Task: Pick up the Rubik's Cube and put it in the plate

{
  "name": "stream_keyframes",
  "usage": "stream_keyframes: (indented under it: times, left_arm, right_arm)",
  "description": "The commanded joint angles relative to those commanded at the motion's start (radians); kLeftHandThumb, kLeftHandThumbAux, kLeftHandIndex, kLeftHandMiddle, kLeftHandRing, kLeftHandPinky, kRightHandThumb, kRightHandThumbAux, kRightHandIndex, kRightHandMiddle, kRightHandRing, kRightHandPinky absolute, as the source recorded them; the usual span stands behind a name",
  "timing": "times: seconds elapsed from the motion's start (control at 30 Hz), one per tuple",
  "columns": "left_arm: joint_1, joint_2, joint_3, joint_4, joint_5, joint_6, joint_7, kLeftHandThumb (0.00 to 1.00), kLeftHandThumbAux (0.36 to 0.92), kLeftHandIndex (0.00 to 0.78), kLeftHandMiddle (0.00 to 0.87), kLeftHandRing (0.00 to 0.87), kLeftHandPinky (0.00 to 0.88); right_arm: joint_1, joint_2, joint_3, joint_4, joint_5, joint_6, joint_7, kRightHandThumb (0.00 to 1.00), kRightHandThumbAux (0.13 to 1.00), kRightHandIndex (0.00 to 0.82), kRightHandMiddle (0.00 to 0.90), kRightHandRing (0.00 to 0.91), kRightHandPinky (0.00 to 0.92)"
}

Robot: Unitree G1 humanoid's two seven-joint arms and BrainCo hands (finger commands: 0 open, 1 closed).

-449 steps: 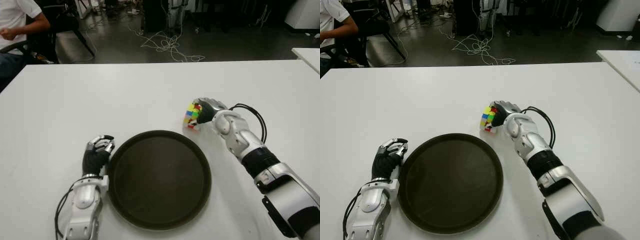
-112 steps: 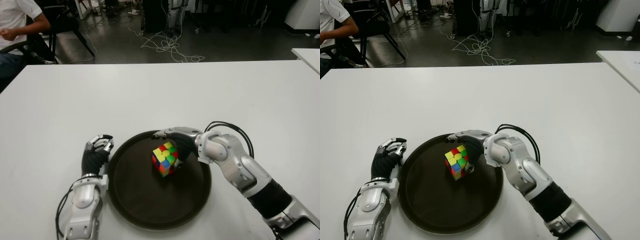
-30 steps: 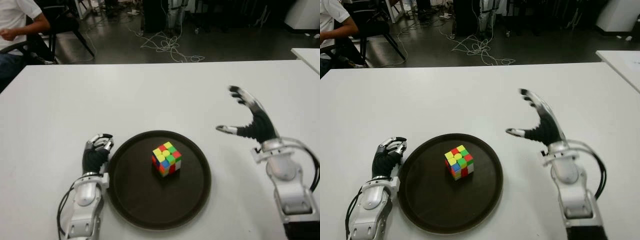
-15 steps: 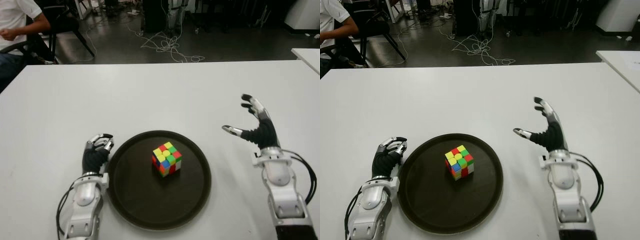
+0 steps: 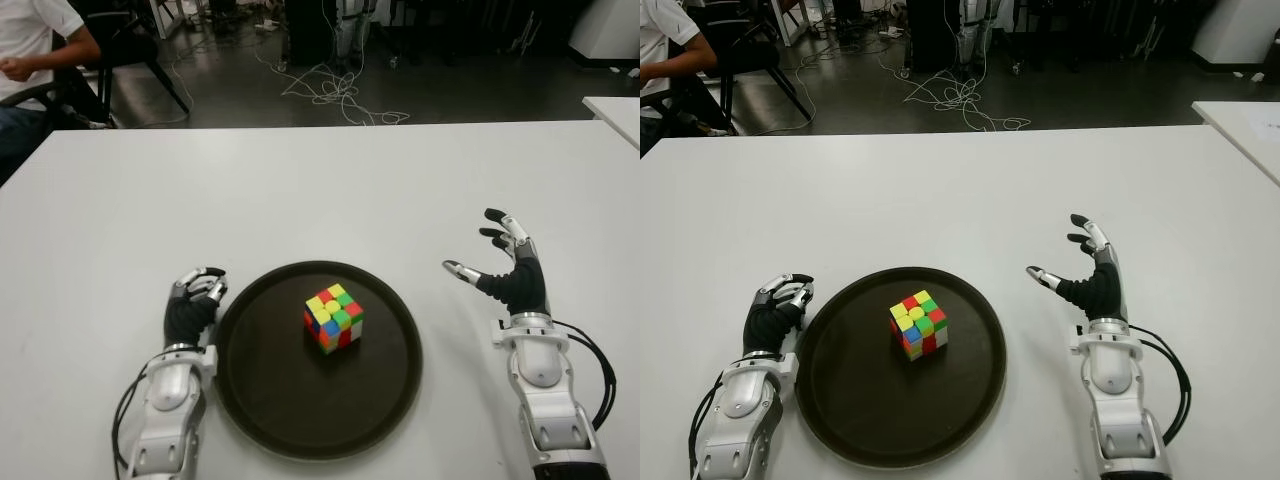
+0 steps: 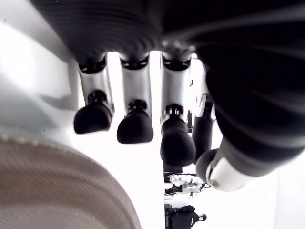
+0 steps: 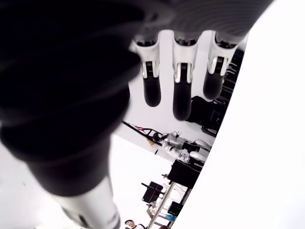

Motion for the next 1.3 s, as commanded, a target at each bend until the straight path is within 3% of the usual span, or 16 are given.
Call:
stream_keyframes:
  times: [0.17, 0.3, 0.4, 0.5, 0.8, 1.3]
  left_arm:
    - [0.0, 0.005, -0.002, 0.006, -0.005, -0.01, -0.014, 0.711, 0.703, 0.444, 0.814, 0.828, 0.824]
    - [0.0, 0.012, -0.003, 0.015, -0.008, -0.022, -0.027, 0.711, 0.704, 0.444, 0.81, 0.82, 0.811]
    - [-0.002, 0.014, -0.003, 0.02, -0.008, -0.025, -0.031, 0.71, 0.704, 0.444, 0.807, 0.817, 0.807]
    - [-0.003, 0.015, -0.004, 0.023, -0.009, -0.025, -0.034, 0.71, 0.705, 0.444, 0.808, 0.816, 0.804]
    - [0.001, 0.016, -0.008, 0.013, -0.005, -0.014, -0.035, 0.71, 0.705, 0.444, 0.805, 0.812, 0.802]
    - [0.004, 0.019, -0.007, -0.002, -0.01, 0.002, -0.037, 0.709, 0.705, 0.444, 0.804, 0.812, 0.802]
  right_arm:
    - [0.009, 0.017, 0.001, 0.027, 0.018, 0.001, -0.006, 0.104, 0.881, 0.318, 0.372, 0.361, 0.35]
    - [0.017, 0.034, -0.004, 0.033, 0.057, 0.032, 0.009, 0.189, 0.853, 0.432, 0.474, 0.473, 0.461]
    - [0.016, 0.039, -0.006, 0.031, 0.075, 0.058, 0.016, 0.524, 0.771, 0.429, 0.518, 0.522, 0.527]
    - [0.019, 0.041, -0.001, 0.025, 0.084, 0.095, 0.022, 0.634, 0.743, 0.43, 0.604, 0.61, 0.624]
    - [0.043, 0.052, 0.014, 0.006, 0.083, 0.163, 0.019, 0.683, 0.728, 0.436, 0.78, 0.784, 0.794]
    - [0.029, 0.075, 0.014, 0.09, 0.099, 0.116, -0.015, 0.687, 0.729, 0.438, 0.815, 0.822, 0.815]
